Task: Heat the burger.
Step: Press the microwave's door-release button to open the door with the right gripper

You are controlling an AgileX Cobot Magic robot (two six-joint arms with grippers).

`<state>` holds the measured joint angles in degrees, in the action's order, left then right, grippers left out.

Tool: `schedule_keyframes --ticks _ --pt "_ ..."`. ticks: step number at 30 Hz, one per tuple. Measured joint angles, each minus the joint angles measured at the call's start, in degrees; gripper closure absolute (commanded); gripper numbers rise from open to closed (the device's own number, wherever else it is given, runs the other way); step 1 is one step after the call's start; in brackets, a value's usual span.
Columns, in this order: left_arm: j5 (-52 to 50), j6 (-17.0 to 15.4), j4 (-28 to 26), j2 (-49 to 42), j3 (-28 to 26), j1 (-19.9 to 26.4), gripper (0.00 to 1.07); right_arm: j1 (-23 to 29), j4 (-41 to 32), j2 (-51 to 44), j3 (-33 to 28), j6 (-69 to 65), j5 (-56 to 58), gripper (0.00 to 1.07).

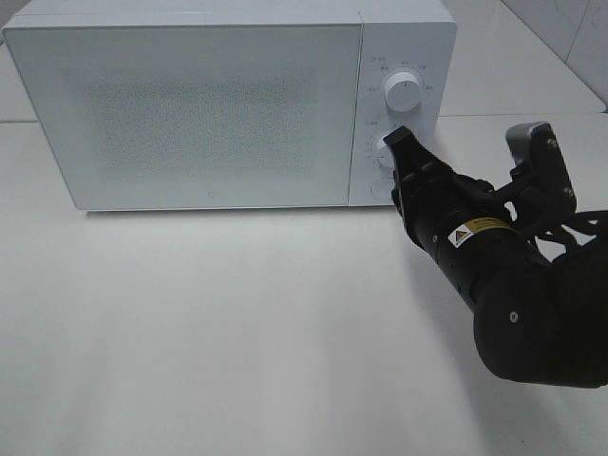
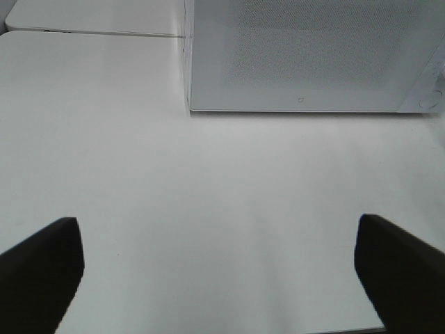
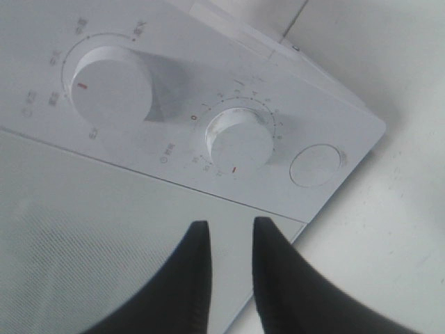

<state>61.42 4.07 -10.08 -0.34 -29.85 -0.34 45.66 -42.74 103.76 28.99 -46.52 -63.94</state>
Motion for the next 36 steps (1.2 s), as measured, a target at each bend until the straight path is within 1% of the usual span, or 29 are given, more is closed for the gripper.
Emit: schedule_keyframes --ticks 1,2,3,4,5,6,12,25,31,36 --pt "0.0 0.0 0.0 0.0 0.0 0.0 0.09 0.0 0.0 0.0 0.0 0.0 0.0 0.91" --pt "0.0 0.0 0.0 0.0 0.0 0.0 0.09 0.0 0.0 0.0 0.0 -6.1 0.0 0.95" --pt "0.0 0.0 0.0 0.0 0.0 0.0 0.09 0.0 0.0 0.0 0.0 -9.1 0.0 0.97" --pt "0.0 0.0 0.0 0.0 0.0 0.0 0.09 0.0 0.0 0.0 0.0 -9.1 0.0 0.97" --pt "0.0 0.0 0.0 0.0 0.0 0.0 0.09 0.0 0.0 0.0 0.0 -13.5 0.0 1.04" --pt "0.0 0.0 0.0 0.0 0.0 0.0 0.09 0.0 0.0 0.0 0.0 -15.4 0.0 1.07" --pt "0.0 0.0 0.0 0.0 0.0 0.0 0.09 0.0 -0.2 0.0 0.0 -23.3 2.2 1.07" --pt "0.0 0.0 0.0 0.0 0.0 0.0 0.09 0.0 -3.7 0.5 0.2 -25.3 5.7 1.07" --pt "0.0 0.0 0.0 0.0 0.0 0.0 0.09 0.0 -3.8 5.6 3.6 -25.4 6.0 1.07" --pt "0.0 0.0 0.0 0.0 0.0 0.0 0.09 -0.6 -3.3 7.4 5.8 -25.4 6.2 1.07"
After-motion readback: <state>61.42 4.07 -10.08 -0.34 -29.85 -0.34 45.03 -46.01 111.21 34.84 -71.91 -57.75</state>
